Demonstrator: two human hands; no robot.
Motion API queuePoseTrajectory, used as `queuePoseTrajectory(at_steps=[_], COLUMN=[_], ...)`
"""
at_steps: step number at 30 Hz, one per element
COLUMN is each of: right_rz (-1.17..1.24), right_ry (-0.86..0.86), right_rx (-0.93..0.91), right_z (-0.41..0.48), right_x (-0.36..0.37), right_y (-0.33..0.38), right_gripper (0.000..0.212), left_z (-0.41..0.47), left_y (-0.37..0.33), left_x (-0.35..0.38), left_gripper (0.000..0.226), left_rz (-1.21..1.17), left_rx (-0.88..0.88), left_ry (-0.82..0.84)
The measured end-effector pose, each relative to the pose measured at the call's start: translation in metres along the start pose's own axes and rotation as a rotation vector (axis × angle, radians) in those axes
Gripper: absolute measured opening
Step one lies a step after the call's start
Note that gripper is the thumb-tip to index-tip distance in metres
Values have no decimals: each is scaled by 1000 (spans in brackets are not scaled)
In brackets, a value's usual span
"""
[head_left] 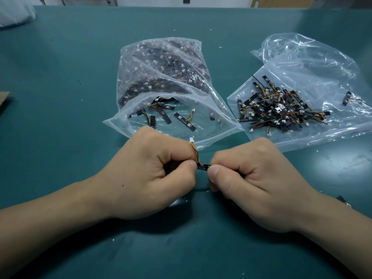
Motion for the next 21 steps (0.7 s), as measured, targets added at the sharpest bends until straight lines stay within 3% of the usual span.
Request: queuePoseTrajectory(at_steps=[5,8,11,14,17,21], right_rz=[54,32,220,461,194,-132], right_ry=[7,-19,-243,-464,-325,-105], right_rx=[-5,-17,19,179,134,-22], right_z=[0,-2,-5,-5,-3,-4], right_x=[-2,-3,-11,-20,-14,0], right_y=[-2,-4,-7,-19,-15,2], right_gripper=[45,45,38,42,52,55], left_z=[-4,-4,-2,0,-1,-1], left_y=[7,3,1,12,22,22], left_x=[-2,-3,-8,-8,0,4], left_gripper=[30,29,31,42,63,73], left_rz=[15,149,265,395,615,707], left_rx=[-45,-17,-48,-242,-382,-354], left_ry=[-57,-128,-200,-165,-49,-6])
Point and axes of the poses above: each hand's wrist, its own z-axis towards the middle knuckle, its own x-axis out of the palm, y = z × x, the point moved 5 cm from there along z, towards the middle knuckle, and after that the axes turned 5 degrees about -x, right-handed, at the moved point
